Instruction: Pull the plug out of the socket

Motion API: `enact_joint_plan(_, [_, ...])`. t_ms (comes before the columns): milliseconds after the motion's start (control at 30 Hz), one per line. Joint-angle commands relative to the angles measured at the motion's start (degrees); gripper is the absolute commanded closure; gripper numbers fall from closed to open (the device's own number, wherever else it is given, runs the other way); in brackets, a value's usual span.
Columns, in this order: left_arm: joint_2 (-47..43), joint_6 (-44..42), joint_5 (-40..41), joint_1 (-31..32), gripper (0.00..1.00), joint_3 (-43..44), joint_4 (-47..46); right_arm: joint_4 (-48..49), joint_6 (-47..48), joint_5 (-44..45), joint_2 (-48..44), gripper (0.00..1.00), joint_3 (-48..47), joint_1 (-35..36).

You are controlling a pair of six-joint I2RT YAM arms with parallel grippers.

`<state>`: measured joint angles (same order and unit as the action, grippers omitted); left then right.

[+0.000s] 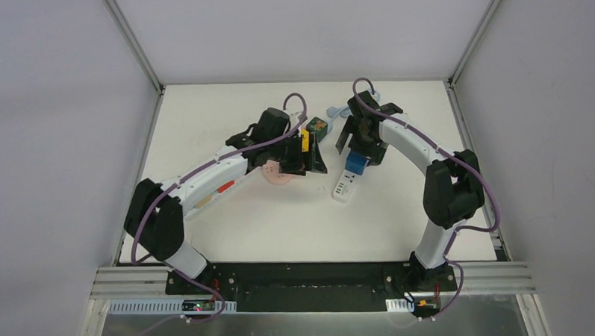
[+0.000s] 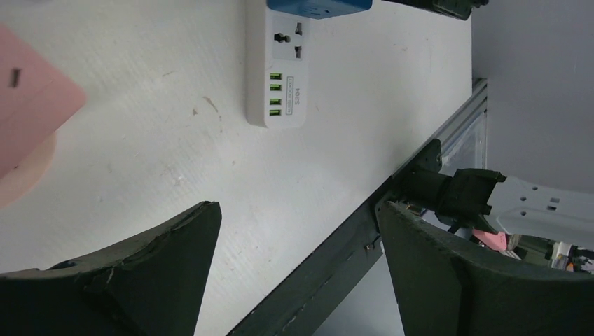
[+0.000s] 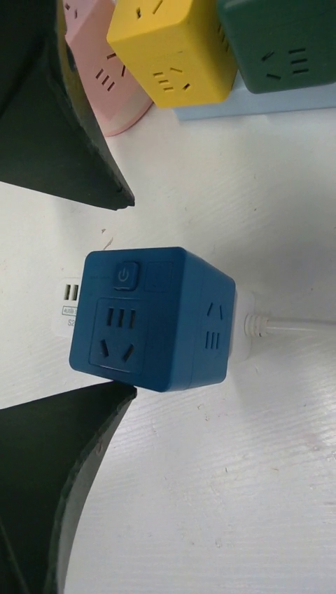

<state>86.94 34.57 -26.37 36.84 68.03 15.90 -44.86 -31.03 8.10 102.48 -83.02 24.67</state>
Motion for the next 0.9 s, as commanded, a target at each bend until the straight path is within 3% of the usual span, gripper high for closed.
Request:
enact_joint_plan(0, [5.13,4.0,3.52,2.88,0.19,4.64,-5.69,0.11,-1.79,0.28,-1.88,0.07,0.32,-0.57])
enact_joint_plan(200, [12.58,5.78,9.24,4.92,0.3,7.85,-4.99,4.35,-2.11,1.28,-4.18,0.22,3.99,-0.95])
enact_joint_plan(367, [16.0,1.86,11.93,7.94,0.3,8.62,-7.48,6.7,-2.0,1.28,-5.79,0.39,6.19,-2.13])
enact_joint_plan(500, [18.29,0.9,14.48,9.51,0.25,7.71,-9.05,6.07,-2.92,0.01,-6.72,0.57,6.54,-2.6])
enact_joint_plan(567, [19.18,0.65,13.77,9.68,0.1,6.09,-12.62,5.44,-4.03,-1.05,-7.33,0.61,7.35,-2.67])
enact_joint_plan(633, [20.02,-0.53,13.1,10.21,0.04,5.47,-14.88,4.01,-5.29,-1.12,-7.42,0.62,8.18,-2.66])
enact_joint_plan(867, [25.17,3.39,10.78,10.39,0.26,7.17,-15.72,3.42,-6.61,-2.91,-8.12,0.64,9.51,-2.7])
